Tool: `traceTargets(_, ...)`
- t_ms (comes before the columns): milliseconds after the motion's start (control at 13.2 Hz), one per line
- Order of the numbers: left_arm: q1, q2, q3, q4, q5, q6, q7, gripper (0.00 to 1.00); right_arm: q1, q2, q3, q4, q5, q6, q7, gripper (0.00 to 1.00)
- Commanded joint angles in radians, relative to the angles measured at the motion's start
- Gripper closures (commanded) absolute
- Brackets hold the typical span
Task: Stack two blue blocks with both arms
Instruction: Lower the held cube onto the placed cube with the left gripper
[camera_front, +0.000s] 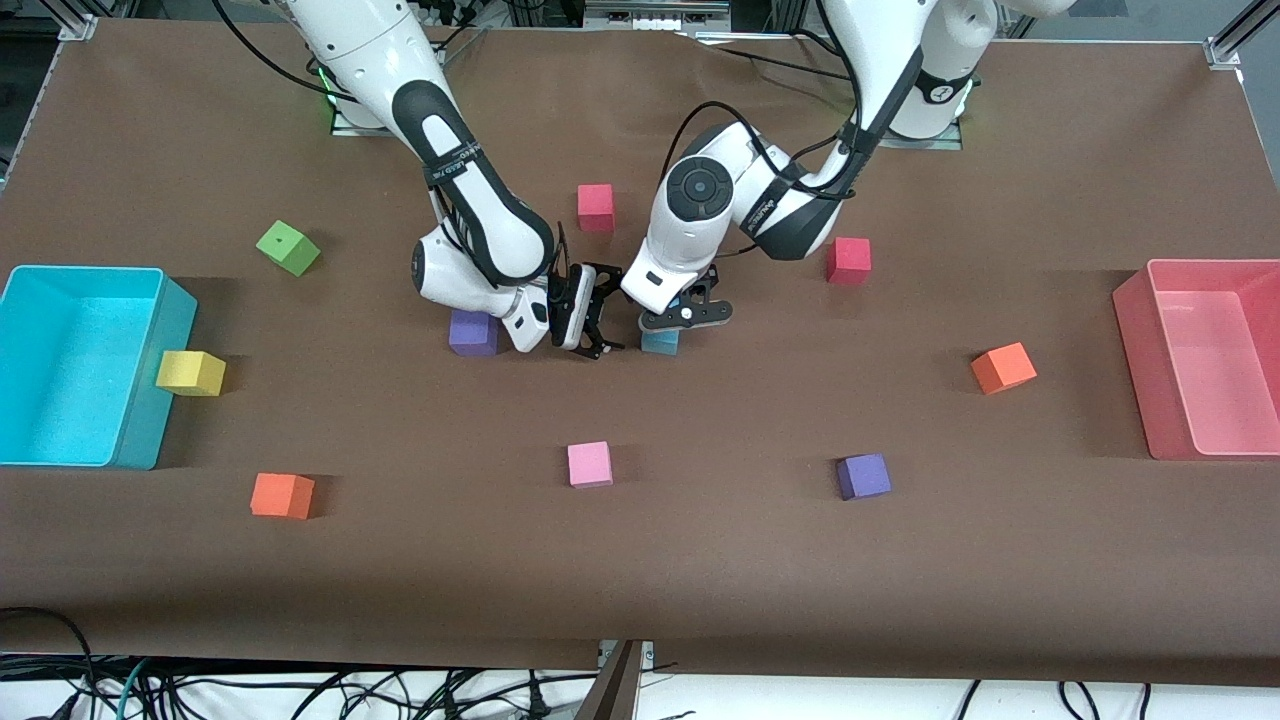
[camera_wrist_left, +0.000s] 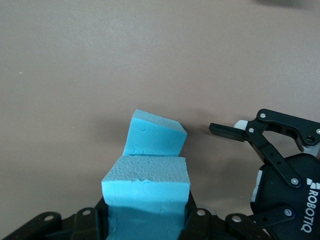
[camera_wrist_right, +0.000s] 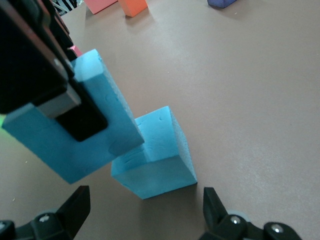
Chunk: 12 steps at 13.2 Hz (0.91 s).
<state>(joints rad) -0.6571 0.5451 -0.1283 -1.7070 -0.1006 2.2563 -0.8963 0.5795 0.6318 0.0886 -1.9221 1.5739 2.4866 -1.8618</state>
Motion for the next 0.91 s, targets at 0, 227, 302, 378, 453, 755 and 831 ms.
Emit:
traceTargets(0, -0.013, 0.022, 0.012, 0.030, -0.002, 0.006, -0.013, 1.00, -0.003, -0.009, 0.005, -0.014, 0.026, -0.005, -0.031, 0.00)
traceTargets(227, -0.013, 0.030, 0.012, 0.030, 0.051, 0.016, -0.012, 1.00, -0.003, -0.009, 0.005, -0.012, 0.026, -0.006, -0.040, 0.00)
traceTargets(302, -0.013, 0.032, 0.013, 0.030, 0.062, 0.016, -0.012, 1.00, -0.003, -0.009, 0.005, -0.014, 0.026, -0.006, -0.040, 0.00)
traceTargets(378, -0.013, 0.035, 0.016, 0.032, 0.064, 0.017, -0.007, 1.00, -0.003, -0.009, 0.005, -0.014, 0.026, -0.005, -0.040, 0.00)
traceTargets(453, -0.013, 0.036, 0.018, 0.032, 0.064, 0.026, -0.003, 1.00, -0.003, -0.009, 0.005, -0.012, 0.026, -0.006, -0.040, 0.00)
traceTargets(755, -0.015, 0.038, 0.018, 0.032, 0.064, 0.038, -0.004, 1.00, -0.004, -0.009, 0.005, -0.014, 0.026, -0.006, -0.040, 0.00)
traceTargets(831, -0.015, 0.038, 0.018, 0.032, 0.064, 0.042, -0.004, 1.00, -0.004, -0.009, 0.005, -0.014, 0.026, -0.006, -0.040, 0.00)
